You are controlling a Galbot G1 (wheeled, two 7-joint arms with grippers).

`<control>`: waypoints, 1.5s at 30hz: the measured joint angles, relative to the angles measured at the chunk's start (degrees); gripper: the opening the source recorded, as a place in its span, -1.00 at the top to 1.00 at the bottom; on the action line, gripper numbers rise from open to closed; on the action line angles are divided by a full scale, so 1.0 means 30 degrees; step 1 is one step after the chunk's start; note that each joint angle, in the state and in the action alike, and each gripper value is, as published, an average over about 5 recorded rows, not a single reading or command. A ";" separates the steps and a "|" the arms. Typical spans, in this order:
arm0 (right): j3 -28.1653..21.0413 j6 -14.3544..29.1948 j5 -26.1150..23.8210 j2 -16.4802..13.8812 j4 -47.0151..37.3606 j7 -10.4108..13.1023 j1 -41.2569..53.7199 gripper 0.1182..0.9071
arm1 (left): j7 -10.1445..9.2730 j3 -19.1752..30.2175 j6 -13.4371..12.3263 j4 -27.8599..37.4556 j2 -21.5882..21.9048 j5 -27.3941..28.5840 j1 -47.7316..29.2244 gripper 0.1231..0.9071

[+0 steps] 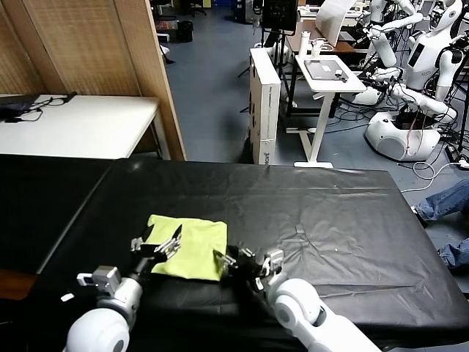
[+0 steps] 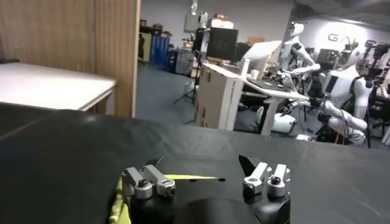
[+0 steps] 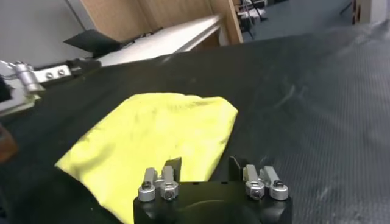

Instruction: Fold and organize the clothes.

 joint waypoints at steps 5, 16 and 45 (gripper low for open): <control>0.0347 -0.0100 0.0076 -0.0036 0.0184 0.0218 -0.0192 0.77 | 0.0013 -0.0173 -0.0060 -0.0010 -0.0057 0.0077 0.0087 -1.00; 0.3025 -0.2405 -0.0423 -0.1593 0.2066 0.1748 -0.1558 0.93 | 0.0041 -0.0283 -0.0136 0.0142 -0.0103 0.0056 -0.0076 -1.00; 0.6504 -0.2646 -0.2202 -0.4878 0.4082 0.0374 -0.3547 -0.95 | -0.0301 -0.0196 -0.3127 0.1083 0.0805 -0.0048 0.0074 -1.00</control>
